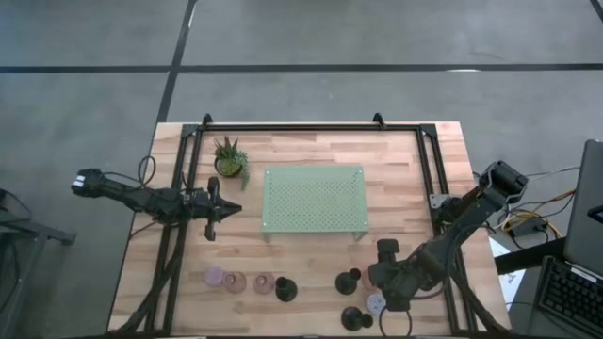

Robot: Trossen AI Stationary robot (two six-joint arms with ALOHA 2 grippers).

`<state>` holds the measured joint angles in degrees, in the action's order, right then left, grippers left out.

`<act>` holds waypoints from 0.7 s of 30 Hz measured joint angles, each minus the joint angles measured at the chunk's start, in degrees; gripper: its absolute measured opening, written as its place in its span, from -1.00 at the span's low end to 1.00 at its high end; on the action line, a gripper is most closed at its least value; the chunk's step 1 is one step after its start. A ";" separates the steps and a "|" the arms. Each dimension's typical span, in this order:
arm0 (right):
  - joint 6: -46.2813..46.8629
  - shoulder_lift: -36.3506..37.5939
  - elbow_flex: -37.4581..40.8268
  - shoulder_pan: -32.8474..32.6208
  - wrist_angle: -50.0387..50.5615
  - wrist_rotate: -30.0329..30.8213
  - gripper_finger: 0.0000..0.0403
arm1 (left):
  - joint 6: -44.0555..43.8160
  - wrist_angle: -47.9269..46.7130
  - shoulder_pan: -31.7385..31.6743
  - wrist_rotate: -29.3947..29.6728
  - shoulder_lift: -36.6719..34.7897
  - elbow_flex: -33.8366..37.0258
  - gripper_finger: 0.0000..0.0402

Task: Pick & Place candle stick holders
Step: Put the right glass candle holder on the shelf

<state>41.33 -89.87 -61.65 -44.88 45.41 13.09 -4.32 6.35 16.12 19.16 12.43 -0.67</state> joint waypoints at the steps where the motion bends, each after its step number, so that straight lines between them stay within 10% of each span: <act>1: 0.01 -0.24 0.00 0.00 -0.02 0.01 0.19 | 0.01 -0.02 0.00 0.00 0.00 0.00 -0.85; 21: -0.59 -1.48 -0.17 0.00 0.25 0.47 0.07 | -0.01 -0.15 -0.01 0.00 0.02 0.00 -0.85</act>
<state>40.73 -91.35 -61.82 -44.88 45.66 13.56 -4.33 6.20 16.11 19.16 12.45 -0.67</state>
